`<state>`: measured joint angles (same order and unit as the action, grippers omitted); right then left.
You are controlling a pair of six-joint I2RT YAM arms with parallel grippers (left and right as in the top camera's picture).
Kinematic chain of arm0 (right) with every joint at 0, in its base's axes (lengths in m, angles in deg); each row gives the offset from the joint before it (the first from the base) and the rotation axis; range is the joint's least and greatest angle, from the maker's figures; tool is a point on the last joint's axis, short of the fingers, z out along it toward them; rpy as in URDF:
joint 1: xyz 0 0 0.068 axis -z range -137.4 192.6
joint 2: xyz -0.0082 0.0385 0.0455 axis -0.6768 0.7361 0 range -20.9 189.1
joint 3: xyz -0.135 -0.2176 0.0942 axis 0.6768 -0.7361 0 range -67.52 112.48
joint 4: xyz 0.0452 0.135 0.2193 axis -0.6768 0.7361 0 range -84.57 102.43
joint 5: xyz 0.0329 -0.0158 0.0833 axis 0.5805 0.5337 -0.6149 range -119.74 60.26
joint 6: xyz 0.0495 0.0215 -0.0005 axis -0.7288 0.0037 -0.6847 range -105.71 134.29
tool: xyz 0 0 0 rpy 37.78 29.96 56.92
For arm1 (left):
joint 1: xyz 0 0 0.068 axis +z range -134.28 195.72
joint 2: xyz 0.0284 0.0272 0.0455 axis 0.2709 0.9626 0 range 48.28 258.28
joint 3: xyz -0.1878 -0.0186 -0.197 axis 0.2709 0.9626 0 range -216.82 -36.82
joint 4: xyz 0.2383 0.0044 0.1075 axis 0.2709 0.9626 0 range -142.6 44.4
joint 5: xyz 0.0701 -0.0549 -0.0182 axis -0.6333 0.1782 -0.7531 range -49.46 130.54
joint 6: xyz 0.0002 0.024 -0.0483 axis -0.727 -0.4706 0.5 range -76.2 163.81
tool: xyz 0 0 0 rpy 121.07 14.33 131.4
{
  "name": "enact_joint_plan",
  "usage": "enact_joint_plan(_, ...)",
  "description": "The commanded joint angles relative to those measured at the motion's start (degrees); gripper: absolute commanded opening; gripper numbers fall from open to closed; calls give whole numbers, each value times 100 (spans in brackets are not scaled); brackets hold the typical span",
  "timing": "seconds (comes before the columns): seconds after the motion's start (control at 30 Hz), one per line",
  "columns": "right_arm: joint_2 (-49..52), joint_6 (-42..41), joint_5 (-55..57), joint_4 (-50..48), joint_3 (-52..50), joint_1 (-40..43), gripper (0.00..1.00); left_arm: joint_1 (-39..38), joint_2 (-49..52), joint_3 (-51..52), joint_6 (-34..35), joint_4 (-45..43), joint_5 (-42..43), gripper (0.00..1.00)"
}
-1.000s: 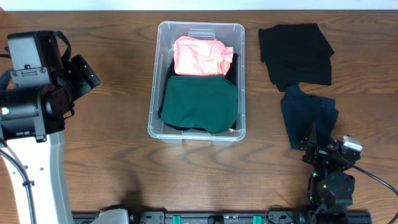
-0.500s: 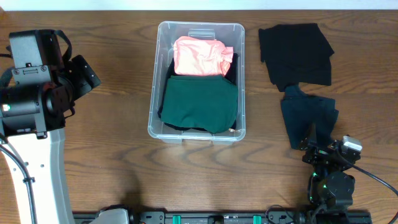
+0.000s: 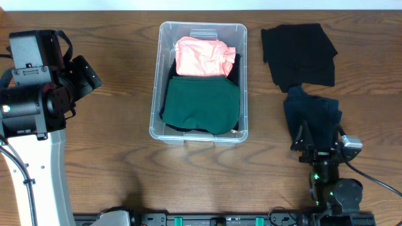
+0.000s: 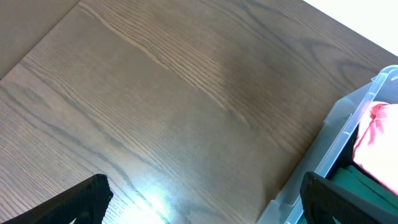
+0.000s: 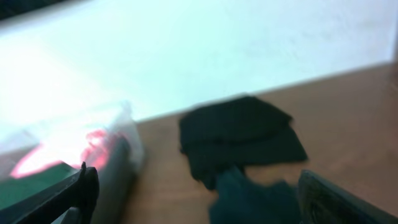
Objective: Pack container
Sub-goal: 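Move the right gripper down to the dark teal garment on the table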
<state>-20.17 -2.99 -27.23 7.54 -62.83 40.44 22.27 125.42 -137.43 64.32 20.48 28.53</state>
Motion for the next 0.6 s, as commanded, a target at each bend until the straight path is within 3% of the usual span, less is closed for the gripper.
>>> enact_joint_plan(0.0, 103, 234, -254, -256, 487, 26, 99, 28, 24, -22, -98, 2, -68, 98)
enact_joint_plan(0.3, 2127, 1228, 74, 1115, 3088, 28, 99, 28, 24, -22, -98, 2, -68, 98)
enact_joint_plan(0.57, 4647, 1222, 866, 3860, 5685, 26, 99, 28, 24, -22, -98, 2, -70, 98)
